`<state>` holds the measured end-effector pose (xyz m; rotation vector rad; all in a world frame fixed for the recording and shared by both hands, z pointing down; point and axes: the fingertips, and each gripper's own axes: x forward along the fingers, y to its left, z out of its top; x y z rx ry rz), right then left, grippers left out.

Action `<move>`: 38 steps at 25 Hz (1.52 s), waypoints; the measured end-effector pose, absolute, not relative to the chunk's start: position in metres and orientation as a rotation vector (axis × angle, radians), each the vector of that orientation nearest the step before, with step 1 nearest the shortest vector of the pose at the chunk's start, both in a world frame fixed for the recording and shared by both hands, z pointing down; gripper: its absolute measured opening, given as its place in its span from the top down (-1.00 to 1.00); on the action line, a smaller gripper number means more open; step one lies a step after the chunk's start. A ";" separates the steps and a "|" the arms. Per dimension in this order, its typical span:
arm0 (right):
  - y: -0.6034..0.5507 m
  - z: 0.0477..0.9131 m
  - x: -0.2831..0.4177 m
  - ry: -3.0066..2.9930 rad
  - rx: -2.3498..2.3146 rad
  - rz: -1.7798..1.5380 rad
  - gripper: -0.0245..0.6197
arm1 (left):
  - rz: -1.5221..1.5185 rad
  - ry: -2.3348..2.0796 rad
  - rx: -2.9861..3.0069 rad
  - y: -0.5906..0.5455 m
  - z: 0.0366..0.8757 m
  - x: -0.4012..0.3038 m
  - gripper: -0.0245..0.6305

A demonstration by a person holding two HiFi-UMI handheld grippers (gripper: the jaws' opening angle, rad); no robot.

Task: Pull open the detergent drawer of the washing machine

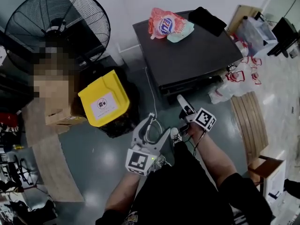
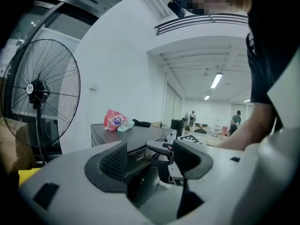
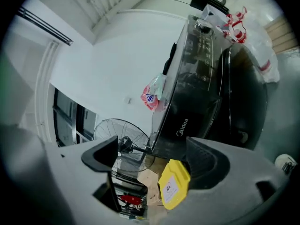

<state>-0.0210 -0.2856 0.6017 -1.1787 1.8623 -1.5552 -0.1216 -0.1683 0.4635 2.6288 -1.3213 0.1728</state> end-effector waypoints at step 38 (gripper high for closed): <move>-0.374 0.678 -0.018 1.814 -1.032 -1.655 -0.53 | 0.216 -1.368 2.471 -0.243 0.502 -0.098 0.06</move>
